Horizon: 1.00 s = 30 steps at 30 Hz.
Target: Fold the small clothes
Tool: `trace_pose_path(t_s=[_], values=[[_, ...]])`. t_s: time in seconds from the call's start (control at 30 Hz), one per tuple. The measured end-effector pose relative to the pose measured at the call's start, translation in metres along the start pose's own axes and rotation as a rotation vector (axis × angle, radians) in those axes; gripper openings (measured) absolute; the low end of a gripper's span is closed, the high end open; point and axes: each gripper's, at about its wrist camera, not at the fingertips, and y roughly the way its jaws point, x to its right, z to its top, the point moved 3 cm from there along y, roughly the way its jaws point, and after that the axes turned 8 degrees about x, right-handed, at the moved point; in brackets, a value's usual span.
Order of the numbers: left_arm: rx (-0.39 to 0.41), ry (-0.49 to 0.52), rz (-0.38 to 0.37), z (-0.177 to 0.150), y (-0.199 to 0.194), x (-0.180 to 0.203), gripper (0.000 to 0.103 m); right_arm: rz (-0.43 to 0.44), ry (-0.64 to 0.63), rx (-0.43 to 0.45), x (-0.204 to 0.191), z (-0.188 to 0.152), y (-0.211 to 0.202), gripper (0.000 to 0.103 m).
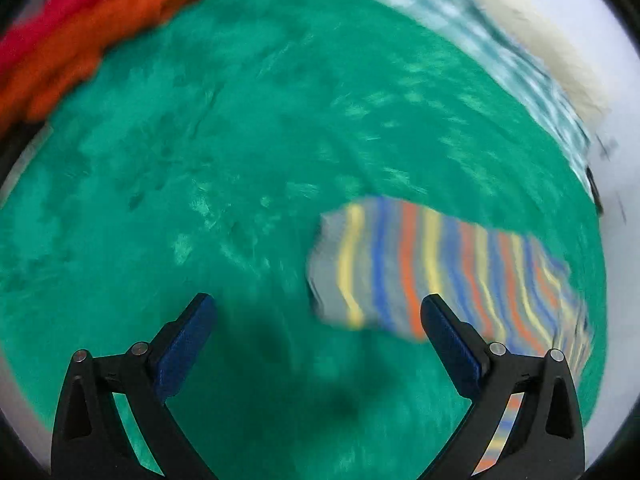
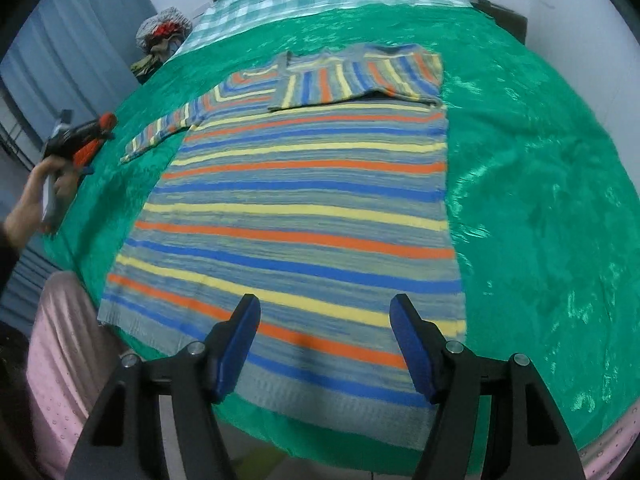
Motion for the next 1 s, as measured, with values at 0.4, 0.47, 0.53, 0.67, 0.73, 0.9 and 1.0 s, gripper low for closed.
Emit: trace_pose_path(t_s=[0.4,0.47,0.53,0.67,0.73,0.9,1.0], values=[[0.092,0.199,-0.059,0.030,-0.007,0.064,0.002,0.010,-0.066,-0.047,-0.026,-0.019,0.021,0.067],[0.123,0.280,-0.076,0.031,-0.032,0.099,0.002,0.024,-0.053,-0.018,-0.024,-0.017,0.017,0.067],[0.139,0.374,-0.118,0.025,-0.056,0.145,0.002,0.039,-0.037,0.007,-0.020,-0.014,0.013,0.067],[0.132,0.566,-0.300,-0.028,-0.104,0.265,0.002,0.049,-0.014,0.039,-0.012,-0.012,0.006,0.067],[0.111,0.626,-0.386,-0.063,-0.113,0.316,0.002,0.048,0.000,0.053,-0.008,-0.011,0.002,0.067],[-0.006,0.775,-0.534,-0.156,-0.096,0.404,0.035,0.051,0.035,0.074,0.003,-0.014,-0.004,0.067],[-0.081,0.812,-0.560,-0.194,-0.077,0.423,0.078,0.048,0.060,0.077,0.012,-0.015,-0.003,0.067]])
